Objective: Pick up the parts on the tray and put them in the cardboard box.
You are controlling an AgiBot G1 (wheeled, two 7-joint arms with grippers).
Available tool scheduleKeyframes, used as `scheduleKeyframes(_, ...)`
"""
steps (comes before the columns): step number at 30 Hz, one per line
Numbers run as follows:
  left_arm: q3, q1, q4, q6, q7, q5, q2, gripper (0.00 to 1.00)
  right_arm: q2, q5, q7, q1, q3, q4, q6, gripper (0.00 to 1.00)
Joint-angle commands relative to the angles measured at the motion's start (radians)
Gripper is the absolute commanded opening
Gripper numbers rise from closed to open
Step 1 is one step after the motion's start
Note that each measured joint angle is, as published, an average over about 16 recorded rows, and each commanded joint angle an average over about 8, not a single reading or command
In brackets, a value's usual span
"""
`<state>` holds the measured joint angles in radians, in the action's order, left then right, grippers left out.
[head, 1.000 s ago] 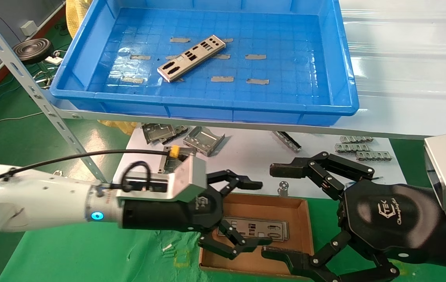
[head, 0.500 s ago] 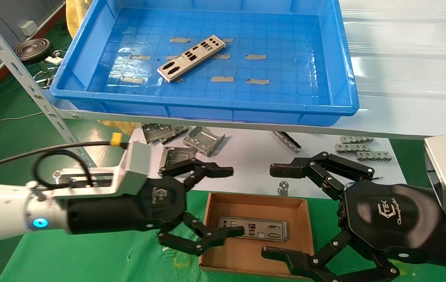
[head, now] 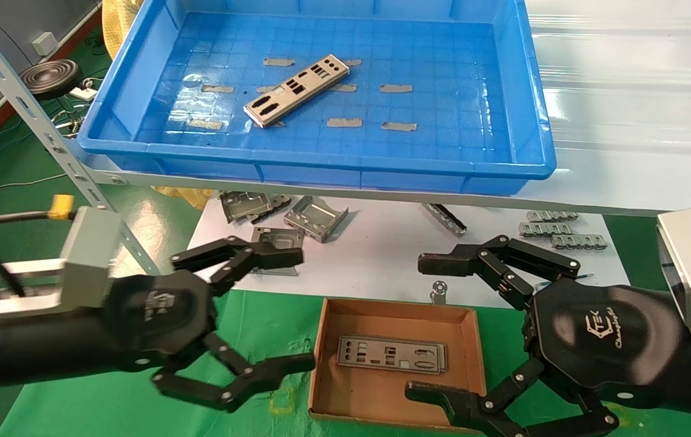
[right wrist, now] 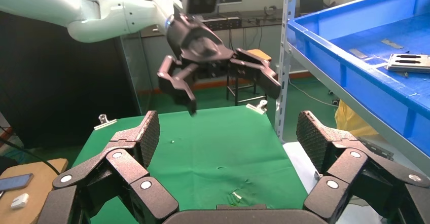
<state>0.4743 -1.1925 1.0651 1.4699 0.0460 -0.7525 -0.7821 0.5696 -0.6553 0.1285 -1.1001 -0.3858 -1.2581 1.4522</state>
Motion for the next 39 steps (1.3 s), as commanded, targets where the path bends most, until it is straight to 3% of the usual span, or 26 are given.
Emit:
scheduleKeyframes(1, -0.027, 0.016, 0.03, 0.004, 0.02, 0.003, 0.024, 1.0, 0.0, 0.0, 0.0, 0.0, 0.0, 0.0, 0.0, 1.0)
scheduleKeyframes(16, -0.207, 0.125, 0.232, 0.028, 0.147, 0.024, 0.181, 1.0, 0.0, 0.0, 0.0, 0.0, 0.0, 0.0, 0.0, 1.0)
scheduleKeyframes(39, -0.199, 0.121, 0.223, 0.027, 0.143, 0.024, 0.174, 1.0, 0.0, 0.0, 0.0, 0.0, 0.0, 0.0, 0.0, 1.0)
